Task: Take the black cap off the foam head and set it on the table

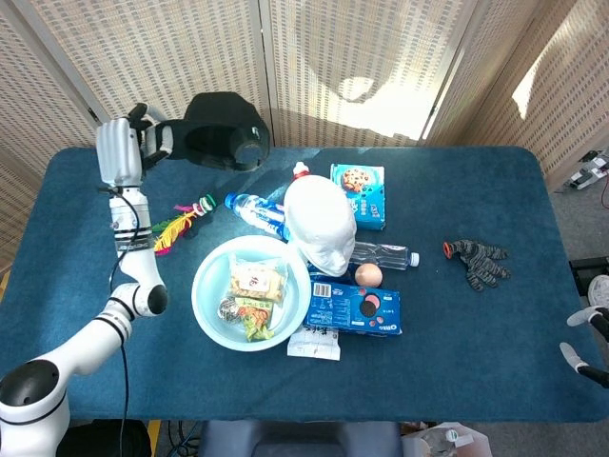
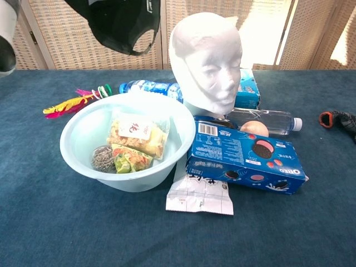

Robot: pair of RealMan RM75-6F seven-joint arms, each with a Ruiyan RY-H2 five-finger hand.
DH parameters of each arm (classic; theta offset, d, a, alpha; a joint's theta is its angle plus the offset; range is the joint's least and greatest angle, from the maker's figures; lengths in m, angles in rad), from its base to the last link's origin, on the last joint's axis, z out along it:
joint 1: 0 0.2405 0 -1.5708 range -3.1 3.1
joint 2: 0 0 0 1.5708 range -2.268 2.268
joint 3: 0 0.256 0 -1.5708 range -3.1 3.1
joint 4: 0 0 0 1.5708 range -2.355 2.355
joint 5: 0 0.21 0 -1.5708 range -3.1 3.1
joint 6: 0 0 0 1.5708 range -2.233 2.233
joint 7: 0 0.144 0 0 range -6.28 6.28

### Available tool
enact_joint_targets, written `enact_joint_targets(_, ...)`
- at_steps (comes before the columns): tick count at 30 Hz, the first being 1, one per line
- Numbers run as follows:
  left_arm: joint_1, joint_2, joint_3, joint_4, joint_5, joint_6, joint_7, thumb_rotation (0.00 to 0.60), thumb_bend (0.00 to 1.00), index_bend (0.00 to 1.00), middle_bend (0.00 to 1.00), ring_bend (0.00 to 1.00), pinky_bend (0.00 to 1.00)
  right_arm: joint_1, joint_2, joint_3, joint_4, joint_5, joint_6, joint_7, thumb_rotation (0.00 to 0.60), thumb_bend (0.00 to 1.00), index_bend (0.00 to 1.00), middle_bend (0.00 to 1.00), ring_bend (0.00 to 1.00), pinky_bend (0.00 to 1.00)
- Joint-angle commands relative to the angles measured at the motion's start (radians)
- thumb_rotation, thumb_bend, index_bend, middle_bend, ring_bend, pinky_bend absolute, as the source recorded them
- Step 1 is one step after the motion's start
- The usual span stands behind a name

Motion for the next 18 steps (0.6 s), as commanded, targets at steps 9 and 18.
enact_joint_targets(9, 0.165, 0.026, 0.170, 0.100, 0.111, 0.105, -0.024, 0.600, 0.39, 0.76, 0.91, 1.00, 1.00, 0.015, -0.001, 0.000, -0.005, -0.015, -0.012, -0.003, 0.600, 0.24, 0.49, 0.44, 0.41, 0.52)
enact_joint_targets(18, 0.262, 0.030, 0.265, 0.158, 0.162, 0.138, 0.023, 0.600, 0.39, 0.77, 0.92, 1.00, 1.00, 0.027, -0.006, 0.000, 0.001, -0.024, -0.020, 0.004, 0.600, 0.24, 0.49, 0.44, 0.41, 0.52)
